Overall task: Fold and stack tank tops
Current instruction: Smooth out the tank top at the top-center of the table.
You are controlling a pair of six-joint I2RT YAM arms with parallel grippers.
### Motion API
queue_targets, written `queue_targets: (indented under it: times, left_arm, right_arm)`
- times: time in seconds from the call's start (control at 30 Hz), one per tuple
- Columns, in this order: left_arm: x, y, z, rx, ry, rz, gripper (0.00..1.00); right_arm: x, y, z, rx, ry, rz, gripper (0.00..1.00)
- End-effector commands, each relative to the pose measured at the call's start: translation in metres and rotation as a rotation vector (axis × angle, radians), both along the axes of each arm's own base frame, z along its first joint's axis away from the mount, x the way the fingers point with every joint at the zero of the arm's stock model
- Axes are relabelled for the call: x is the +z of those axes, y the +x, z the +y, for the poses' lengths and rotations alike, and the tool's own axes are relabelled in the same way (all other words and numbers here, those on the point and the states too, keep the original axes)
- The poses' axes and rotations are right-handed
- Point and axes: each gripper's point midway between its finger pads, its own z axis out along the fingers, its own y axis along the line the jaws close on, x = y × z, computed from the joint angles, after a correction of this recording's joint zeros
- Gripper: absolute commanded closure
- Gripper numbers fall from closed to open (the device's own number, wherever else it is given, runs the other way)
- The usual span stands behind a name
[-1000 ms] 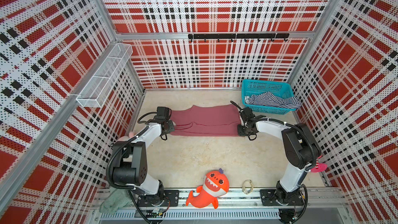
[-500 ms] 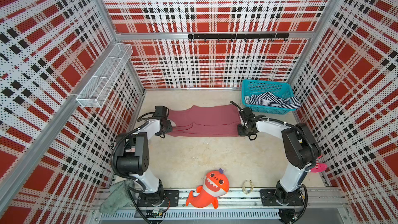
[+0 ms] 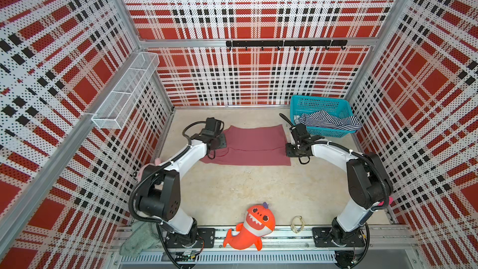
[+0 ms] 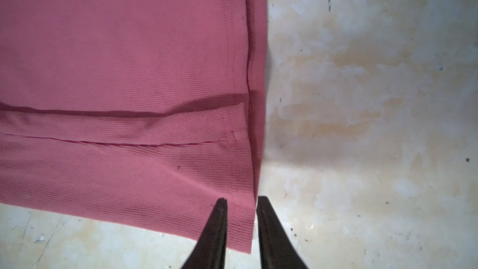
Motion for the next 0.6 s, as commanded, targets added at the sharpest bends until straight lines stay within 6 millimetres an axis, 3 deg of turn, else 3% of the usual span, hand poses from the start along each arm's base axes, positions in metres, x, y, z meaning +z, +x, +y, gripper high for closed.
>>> queue_targets:
  times: [0.0,0.2,0.33,0.57]
  left_arm:
    - [-0.019,0.004,0.001,0.026,0.008,0.034,0.45]
    - [-0.021,-0.009,0.063,0.152,-0.013,0.018,0.45]
    - [-0.038,-0.019,0.093,0.206,-0.014,0.041,0.44]
    - [-0.069,-0.015,0.122,0.289,-0.104,0.044,0.45]
  right_arm:
    - [0.009,0.017,0.016,-0.009,0.063,-0.049,0.75]
    - [0.007,0.024,0.031,0.015,0.092,-0.052,0.75]
    - [-0.009,0.029,0.031,0.003,0.077,-0.033,0.76]
    - [-0.037,0.039,0.022,-0.031,0.050,-0.002,0.78]
